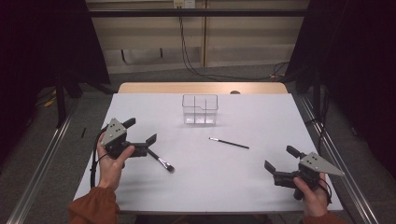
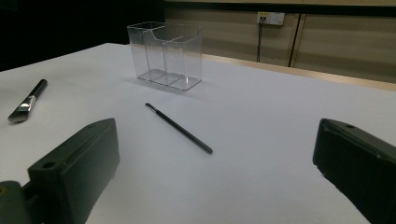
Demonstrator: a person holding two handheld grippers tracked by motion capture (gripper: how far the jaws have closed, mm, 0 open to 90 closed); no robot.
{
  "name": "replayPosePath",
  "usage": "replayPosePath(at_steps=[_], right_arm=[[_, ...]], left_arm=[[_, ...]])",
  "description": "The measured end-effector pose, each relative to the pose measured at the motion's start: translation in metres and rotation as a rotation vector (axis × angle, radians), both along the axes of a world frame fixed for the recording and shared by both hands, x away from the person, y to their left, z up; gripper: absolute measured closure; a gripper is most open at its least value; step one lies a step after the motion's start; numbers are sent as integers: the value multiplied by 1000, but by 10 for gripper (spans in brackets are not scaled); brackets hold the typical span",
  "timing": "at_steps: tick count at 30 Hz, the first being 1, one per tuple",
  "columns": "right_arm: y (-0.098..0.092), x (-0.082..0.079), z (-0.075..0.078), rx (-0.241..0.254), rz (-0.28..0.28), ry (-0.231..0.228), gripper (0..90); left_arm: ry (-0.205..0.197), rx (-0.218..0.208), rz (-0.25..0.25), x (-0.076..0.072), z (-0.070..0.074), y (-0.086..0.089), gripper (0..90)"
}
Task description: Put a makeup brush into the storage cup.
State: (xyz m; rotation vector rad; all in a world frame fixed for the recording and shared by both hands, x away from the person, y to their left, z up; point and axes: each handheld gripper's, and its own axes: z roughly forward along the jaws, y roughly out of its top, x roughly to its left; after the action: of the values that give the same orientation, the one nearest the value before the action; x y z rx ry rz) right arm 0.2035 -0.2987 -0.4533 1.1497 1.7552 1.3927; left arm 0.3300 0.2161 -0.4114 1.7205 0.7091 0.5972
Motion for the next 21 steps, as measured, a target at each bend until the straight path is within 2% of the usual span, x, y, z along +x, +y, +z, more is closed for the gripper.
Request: replayPosePath(at_steps=[5,7,12,18,21], right_arm=[[0,0,0,-4,-1,4,0],[0,0,0,0,-1,9,0],[0,0,0,1,-1,8,0],[-1,0,-1,-16,0,8,0],[-2,0,-1,-14,2,10,0]], left_arm=[[23,14,-31,11,2,-7,29],[23,33,-38,12,1,-7,29],[79,87,-62,14,-3,-7,35],[128,148,-88,19,5,-7,49],[152,164,-96,22,8,-7,48]])
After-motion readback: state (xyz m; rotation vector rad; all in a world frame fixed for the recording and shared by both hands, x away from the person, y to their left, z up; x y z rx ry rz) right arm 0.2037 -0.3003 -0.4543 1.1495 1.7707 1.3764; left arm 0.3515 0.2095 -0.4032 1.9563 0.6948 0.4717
